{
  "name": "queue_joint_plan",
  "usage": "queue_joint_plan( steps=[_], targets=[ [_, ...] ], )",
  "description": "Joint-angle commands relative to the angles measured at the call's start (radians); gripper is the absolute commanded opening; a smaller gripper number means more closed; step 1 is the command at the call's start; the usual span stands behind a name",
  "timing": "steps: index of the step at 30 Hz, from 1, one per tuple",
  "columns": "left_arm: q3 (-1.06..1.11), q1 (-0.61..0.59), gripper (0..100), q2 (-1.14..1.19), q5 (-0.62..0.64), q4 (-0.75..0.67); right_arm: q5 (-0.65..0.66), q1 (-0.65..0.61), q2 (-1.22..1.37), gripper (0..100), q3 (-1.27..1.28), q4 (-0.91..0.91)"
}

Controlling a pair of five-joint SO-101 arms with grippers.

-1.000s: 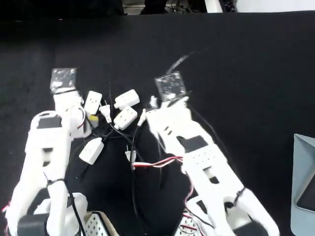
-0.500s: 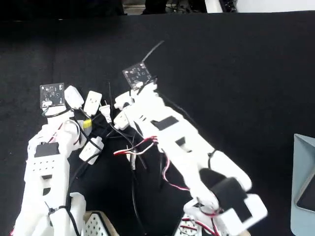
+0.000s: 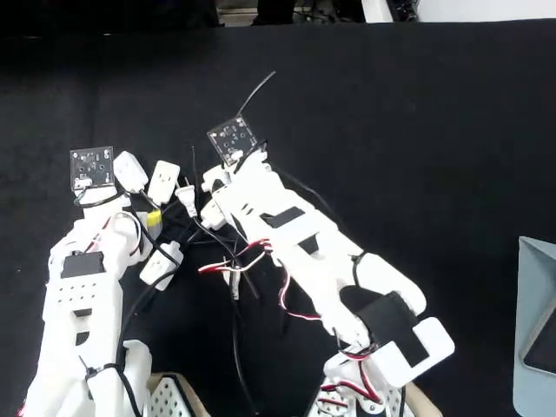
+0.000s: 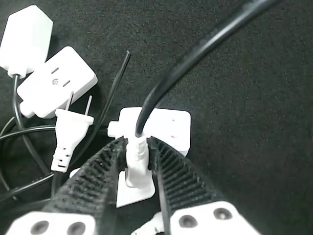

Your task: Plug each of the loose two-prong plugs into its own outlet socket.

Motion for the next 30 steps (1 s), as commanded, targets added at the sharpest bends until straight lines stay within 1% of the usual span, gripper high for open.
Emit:
queue_joint_plan(
  steps=[1,12,19,24,30],
  targets=[
    [-0.002,-0.012,27,-0.023,0.009,-0.02,0.008,-0.014,-0.041,1.1,0.012,-0.012],
    [-0.002,-0.012,27,-0.023,0.009,-0.02,0.008,-0.014,-0.018,1.1,0.022,-0.008],
    [-0.002,-0.012,27,-0.023,0.008,-0.02,0.014,-0.014,-0.025,1.1,0.087,-0.009],
    [-0.002,-0.01,27,-0.021,0.006,-0.02,0.146,-0.014,-0.018,1.1,0.102,-0.011],
    [-0.002,-0.007,27,-0.021,0.006,-0.02,0.172,-0.011,-0.018,1.1,0.097,-0.008]
  ],
)
